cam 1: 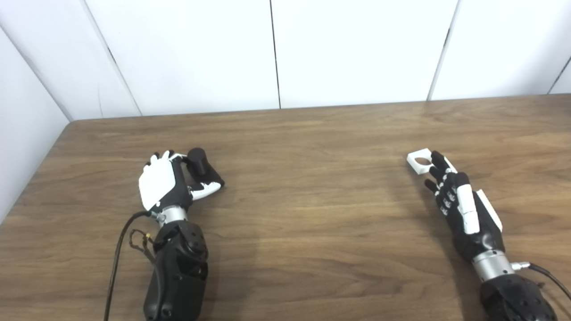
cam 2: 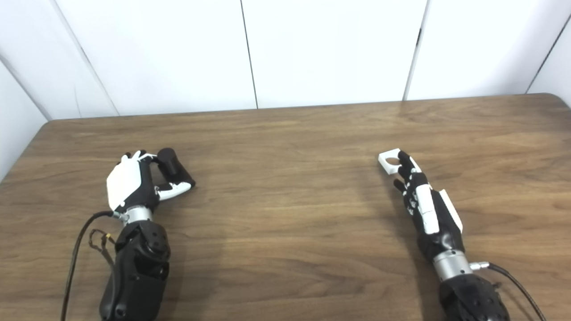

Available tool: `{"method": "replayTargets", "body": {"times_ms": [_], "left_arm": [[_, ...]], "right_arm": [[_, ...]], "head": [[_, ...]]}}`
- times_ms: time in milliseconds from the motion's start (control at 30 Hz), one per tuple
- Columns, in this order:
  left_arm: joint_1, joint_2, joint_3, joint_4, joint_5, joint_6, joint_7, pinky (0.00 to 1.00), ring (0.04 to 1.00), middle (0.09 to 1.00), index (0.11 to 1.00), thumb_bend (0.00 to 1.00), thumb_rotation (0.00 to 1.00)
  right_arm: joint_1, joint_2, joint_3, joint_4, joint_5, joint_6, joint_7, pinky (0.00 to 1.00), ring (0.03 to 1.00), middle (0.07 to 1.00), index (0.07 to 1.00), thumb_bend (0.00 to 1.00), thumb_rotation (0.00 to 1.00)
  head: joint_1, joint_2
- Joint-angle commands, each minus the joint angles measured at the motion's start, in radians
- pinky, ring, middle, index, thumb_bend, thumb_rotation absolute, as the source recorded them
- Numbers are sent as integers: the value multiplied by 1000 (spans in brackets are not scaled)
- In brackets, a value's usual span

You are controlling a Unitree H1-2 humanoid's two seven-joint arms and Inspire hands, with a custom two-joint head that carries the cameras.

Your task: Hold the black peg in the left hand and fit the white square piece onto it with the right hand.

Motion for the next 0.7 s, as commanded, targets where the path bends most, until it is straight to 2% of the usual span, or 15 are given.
{"method": "replayTargets", "body": {"times_ms": [0, 467, 667], "left_arm": [[-9, 15, -9, -25, -5, 2, 8, 1000, 1000, 931, 638, 737, 257], [12, 16, -38, -76, -42, 0, -10, 1000, 1000, 916, 642, 750, 281], [24, 5, -46, -119, -32, 3, -42, 1000, 1000, 917, 646, 744, 279]], "right_arm": [[0, -9, -4, 3, 9, -11, 8, 974, 1000, 1000, 961, 663, 1000], [-1, -12, 9, 6, -19, -13, 9, 943, 1000, 1000, 958, 640, 1000], [0, -11, 12, 3, -21, -8, 11, 949, 1000, 1000, 962, 645, 1000]], "head": [[1, 2], [0, 3], [-2, 3]]}}
